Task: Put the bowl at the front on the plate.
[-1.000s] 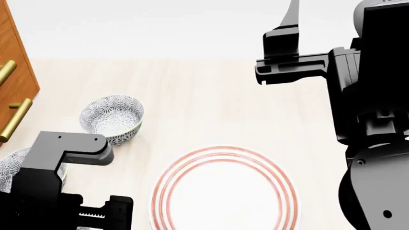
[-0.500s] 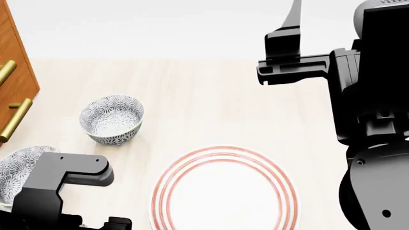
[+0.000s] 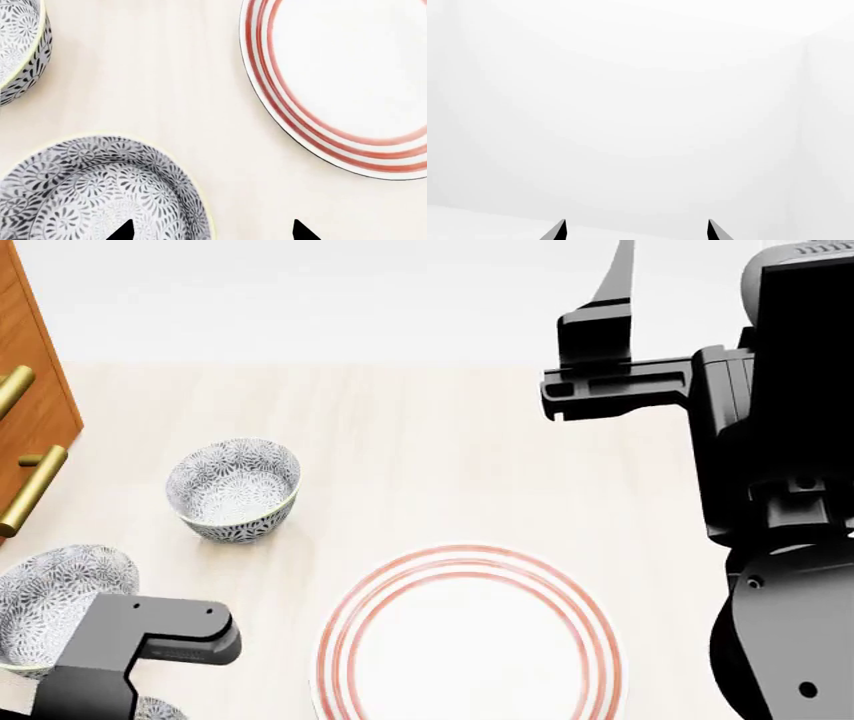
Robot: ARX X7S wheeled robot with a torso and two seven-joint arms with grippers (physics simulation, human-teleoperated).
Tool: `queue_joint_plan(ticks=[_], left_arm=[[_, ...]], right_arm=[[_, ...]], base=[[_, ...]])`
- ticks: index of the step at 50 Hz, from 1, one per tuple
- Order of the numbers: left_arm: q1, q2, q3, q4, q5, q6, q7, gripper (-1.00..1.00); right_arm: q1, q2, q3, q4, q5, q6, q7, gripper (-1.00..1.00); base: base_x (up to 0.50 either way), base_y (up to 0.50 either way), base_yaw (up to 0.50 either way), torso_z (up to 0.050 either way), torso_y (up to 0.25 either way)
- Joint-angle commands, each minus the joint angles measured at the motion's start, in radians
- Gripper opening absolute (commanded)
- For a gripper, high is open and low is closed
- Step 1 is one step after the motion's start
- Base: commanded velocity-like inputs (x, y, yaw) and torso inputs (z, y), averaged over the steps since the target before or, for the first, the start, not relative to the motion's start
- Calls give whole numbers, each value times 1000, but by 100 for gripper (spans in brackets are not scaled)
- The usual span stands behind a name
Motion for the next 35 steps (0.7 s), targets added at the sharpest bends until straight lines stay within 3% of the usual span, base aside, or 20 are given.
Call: queue_joint_plan(ticks=[1,35], left_arm=[[23,-12,18,-3,11,14,17,100],[58,-38,56,1,-2,63,34,100]], right_arm=[[-3,7,-5,-3,-3,-3,3,100],[-6,18,-10,-8,-1,-6,14,100]], base=[[0,0,0,0,0],[0,0,0,0,0]])
